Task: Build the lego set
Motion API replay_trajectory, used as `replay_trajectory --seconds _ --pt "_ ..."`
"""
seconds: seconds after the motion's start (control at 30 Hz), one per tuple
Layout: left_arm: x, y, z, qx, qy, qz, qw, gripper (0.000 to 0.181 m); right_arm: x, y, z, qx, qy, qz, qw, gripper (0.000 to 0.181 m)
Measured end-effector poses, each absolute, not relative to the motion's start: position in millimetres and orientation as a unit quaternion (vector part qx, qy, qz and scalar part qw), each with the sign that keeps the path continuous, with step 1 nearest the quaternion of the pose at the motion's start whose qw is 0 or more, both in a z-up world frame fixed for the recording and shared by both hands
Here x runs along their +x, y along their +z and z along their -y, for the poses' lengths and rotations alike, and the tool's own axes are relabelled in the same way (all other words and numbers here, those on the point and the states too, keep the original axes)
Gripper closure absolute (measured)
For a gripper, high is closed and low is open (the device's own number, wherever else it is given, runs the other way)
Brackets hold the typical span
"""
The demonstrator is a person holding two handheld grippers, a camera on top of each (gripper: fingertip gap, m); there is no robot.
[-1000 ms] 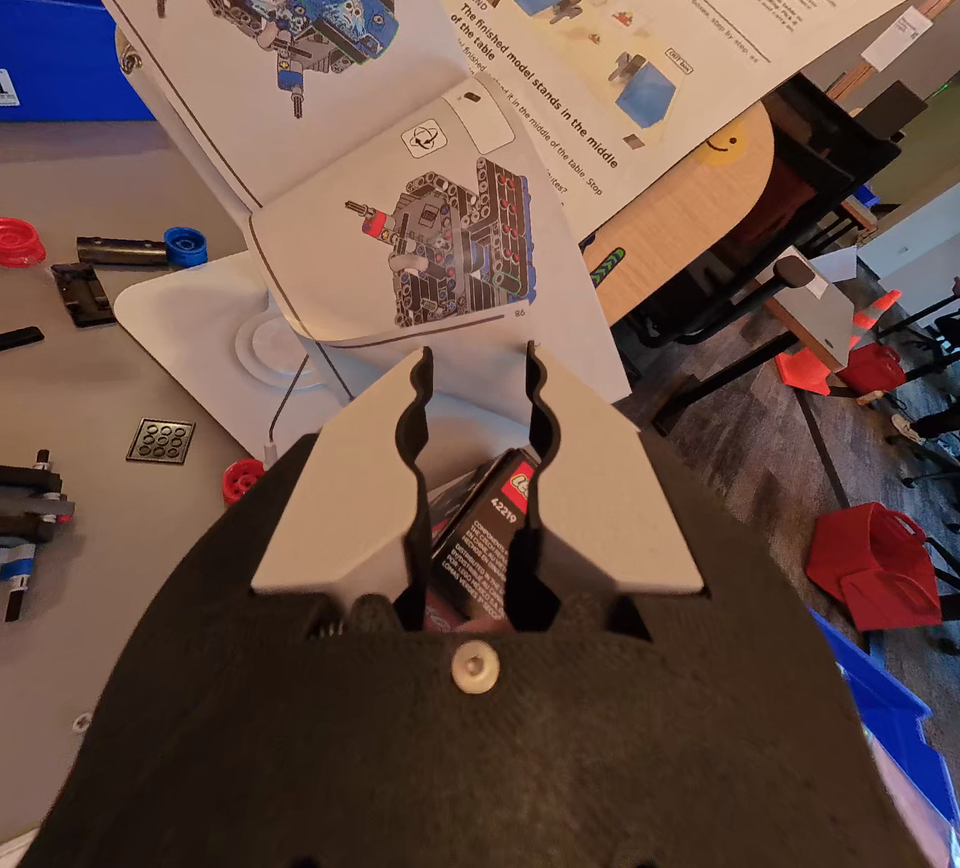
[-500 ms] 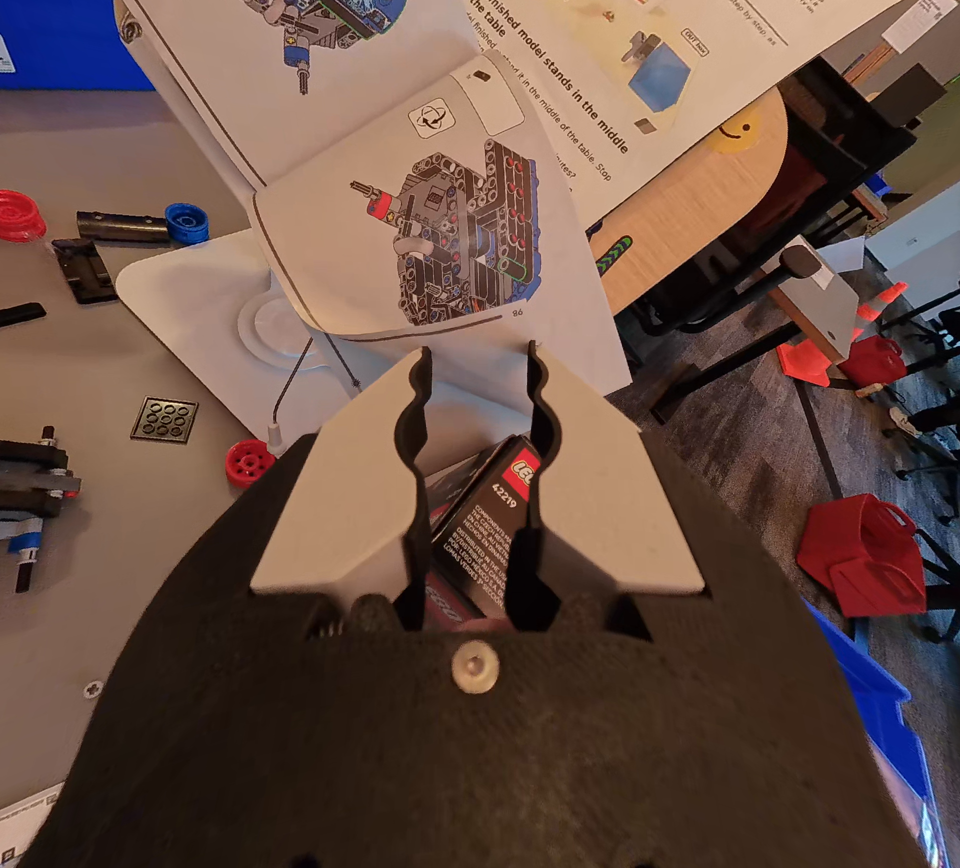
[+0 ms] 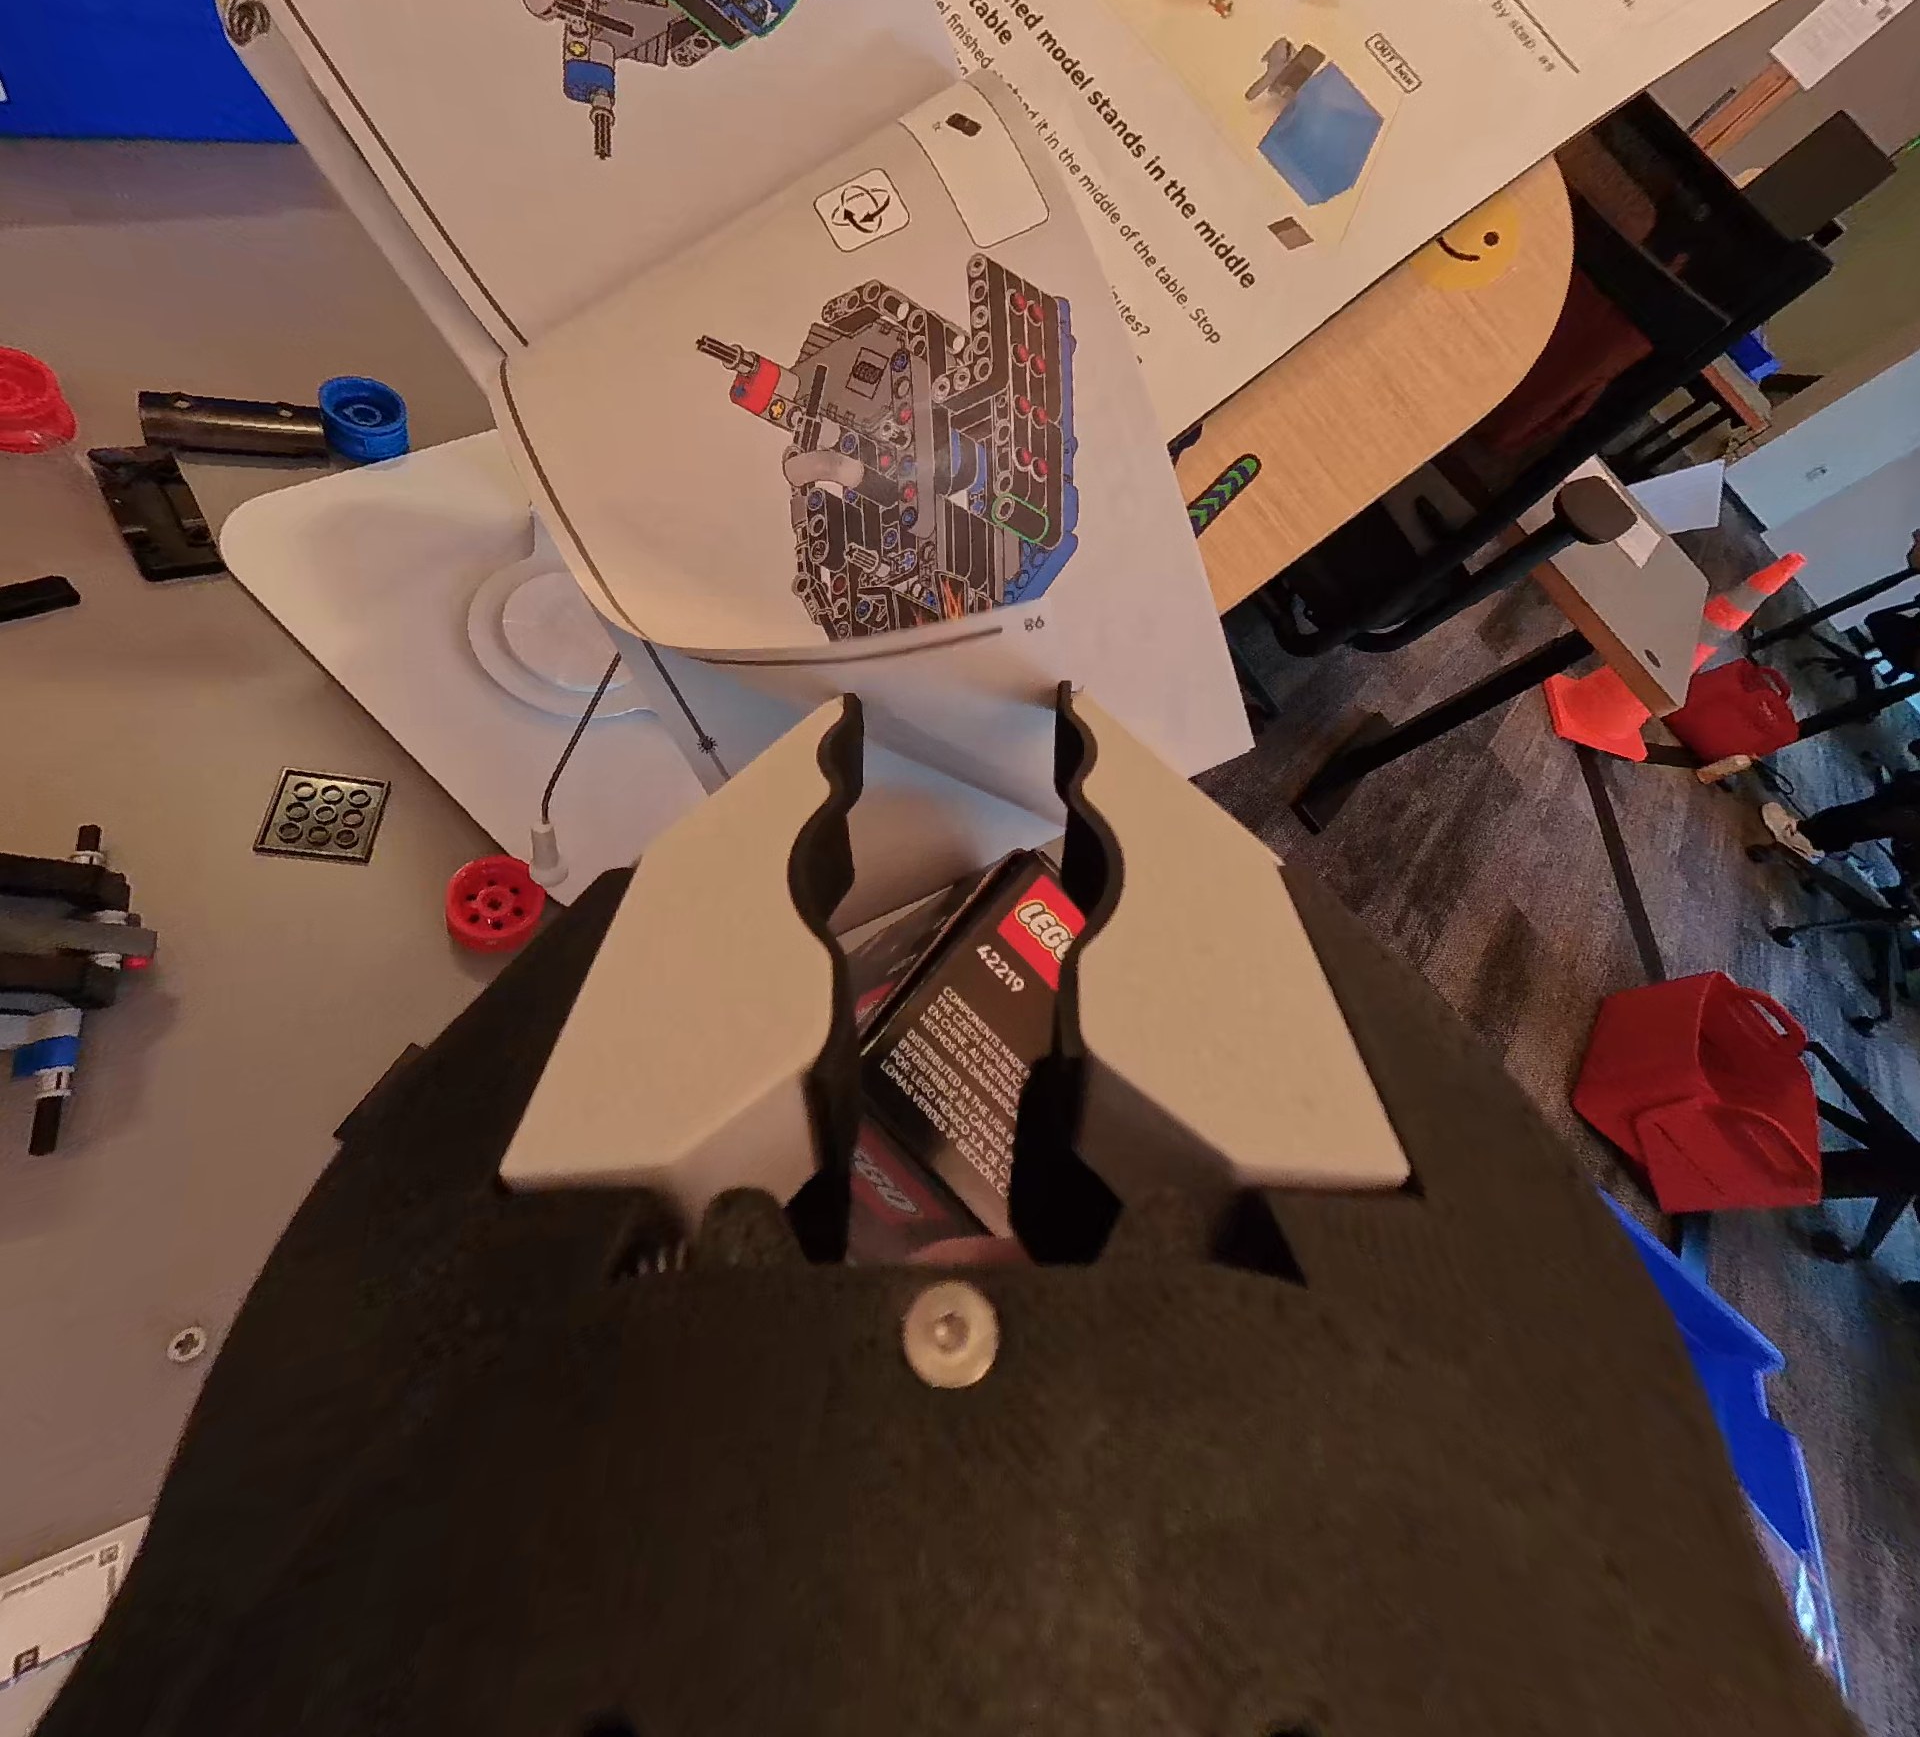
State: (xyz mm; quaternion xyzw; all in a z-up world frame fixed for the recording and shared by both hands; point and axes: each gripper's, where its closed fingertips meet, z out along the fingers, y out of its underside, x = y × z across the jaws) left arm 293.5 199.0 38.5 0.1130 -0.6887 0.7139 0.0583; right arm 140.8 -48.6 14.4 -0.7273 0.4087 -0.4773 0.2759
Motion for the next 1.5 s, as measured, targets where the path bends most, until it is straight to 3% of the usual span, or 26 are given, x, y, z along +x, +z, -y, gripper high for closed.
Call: replay_trajectory --seconds 1.5 --pt "296 36 -198 0.117 0.712 0.69 0.058 0.181 128 28 77 -0.703 -0.508 -0.44 0.233 0.144"
